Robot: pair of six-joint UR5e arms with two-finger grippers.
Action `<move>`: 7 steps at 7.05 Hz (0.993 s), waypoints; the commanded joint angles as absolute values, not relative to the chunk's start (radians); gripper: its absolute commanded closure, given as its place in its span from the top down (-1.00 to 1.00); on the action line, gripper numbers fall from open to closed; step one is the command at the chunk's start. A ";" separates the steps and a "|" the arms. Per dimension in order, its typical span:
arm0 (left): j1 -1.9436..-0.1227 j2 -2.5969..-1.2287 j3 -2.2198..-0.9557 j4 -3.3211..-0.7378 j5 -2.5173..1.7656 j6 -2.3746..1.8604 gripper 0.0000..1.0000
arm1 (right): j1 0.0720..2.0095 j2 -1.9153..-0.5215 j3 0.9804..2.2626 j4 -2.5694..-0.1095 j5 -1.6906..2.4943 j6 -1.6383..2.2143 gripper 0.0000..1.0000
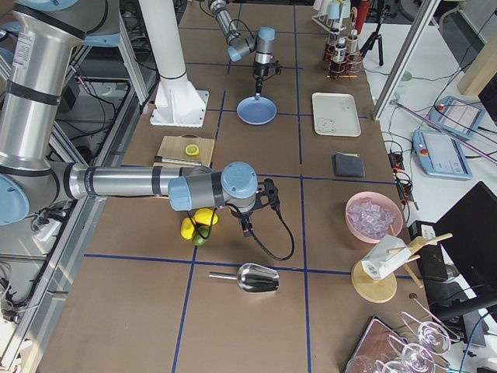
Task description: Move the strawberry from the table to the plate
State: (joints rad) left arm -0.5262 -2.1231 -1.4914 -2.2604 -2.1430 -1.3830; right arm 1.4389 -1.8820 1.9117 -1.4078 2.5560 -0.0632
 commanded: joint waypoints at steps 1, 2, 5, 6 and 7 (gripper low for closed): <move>-0.544 -2.118 -1.511 -2.280 -2.143 -1.390 0.37 | 1.305 -1.881 1.908 -1.198 2.545 0.282 0.99; -0.567 -2.111 -1.529 -2.278 -2.146 -1.400 0.37 | 1.217 -1.879 1.907 -1.051 2.486 0.498 0.99; -0.603 -1.984 -1.699 -2.272 -2.149 -1.401 0.39 | 0.946 -1.878 1.907 -0.881 2.193 0.855 1.00; -0.601 -1.983 -1.697 -2.272 -2.148 -1.401 0.40 | 0.836 -1.868 1.907 -0.838 2.089 0.961 1.00; -0.600 -1.983 -1.694 -2.272 -2.145 -1.401 0.43 | 0.742 -1.867 1.907 -0.824 1.972 1.006 1.00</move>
State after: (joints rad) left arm -0.6006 -1.9869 -1.6917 -2.2721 -2.1475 -1.4003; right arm 0.8543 -1.8710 1.9065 -0.8510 2.1003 0.9283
